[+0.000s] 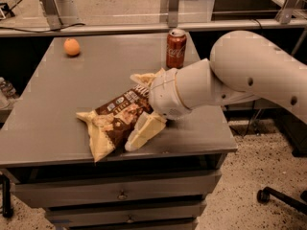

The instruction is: Pick brown chip bag

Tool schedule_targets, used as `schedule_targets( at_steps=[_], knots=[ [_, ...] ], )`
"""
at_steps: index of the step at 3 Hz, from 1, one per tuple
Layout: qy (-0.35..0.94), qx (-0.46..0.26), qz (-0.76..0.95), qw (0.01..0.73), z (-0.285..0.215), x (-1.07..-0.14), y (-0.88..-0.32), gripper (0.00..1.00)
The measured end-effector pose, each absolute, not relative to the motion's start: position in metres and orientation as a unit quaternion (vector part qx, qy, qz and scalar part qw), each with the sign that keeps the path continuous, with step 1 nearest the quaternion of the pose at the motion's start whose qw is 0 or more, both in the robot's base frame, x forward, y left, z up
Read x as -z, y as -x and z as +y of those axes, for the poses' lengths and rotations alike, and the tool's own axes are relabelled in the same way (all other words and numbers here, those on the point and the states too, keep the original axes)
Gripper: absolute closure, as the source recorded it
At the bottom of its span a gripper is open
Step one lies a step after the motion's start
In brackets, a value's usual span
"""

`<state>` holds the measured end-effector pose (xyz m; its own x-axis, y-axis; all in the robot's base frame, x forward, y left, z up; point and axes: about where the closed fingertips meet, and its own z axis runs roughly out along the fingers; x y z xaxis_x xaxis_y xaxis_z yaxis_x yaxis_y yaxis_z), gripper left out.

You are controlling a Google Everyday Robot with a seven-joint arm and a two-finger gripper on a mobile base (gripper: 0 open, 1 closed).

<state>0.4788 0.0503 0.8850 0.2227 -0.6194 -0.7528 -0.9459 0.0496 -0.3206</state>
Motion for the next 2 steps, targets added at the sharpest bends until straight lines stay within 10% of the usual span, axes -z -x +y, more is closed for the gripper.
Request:
schedule_targets(
  at_steps=[2],
  knots=[
    [0.696,-0.150,0.582,0.393,0.0500,-0.8591,-0.4880,0.41]
  ],
)
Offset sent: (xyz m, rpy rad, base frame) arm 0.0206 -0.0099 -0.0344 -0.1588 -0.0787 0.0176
